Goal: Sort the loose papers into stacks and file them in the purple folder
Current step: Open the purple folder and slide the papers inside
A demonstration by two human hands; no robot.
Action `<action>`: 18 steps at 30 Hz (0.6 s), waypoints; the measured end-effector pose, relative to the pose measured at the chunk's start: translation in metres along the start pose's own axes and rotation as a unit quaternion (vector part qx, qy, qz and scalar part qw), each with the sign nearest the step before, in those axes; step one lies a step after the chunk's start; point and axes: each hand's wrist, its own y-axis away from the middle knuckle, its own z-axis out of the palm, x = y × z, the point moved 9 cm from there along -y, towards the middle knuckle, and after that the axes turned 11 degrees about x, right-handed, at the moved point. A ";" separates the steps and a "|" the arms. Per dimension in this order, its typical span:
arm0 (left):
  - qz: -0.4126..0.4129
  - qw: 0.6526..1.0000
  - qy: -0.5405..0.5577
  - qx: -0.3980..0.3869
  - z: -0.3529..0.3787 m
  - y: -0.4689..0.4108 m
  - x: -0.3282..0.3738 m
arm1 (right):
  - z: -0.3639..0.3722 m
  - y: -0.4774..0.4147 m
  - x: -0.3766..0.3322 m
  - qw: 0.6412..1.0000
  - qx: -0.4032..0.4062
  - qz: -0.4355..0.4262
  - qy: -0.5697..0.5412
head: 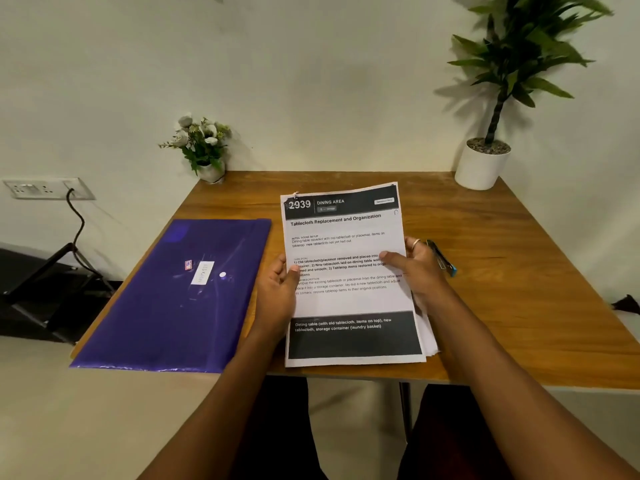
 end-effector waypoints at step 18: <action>0.160 0.899 -0.349 0.211 -0.121 -0.017 0.065 | 0.010 0.000 0.038 0.991 -0.064 0.097 0.071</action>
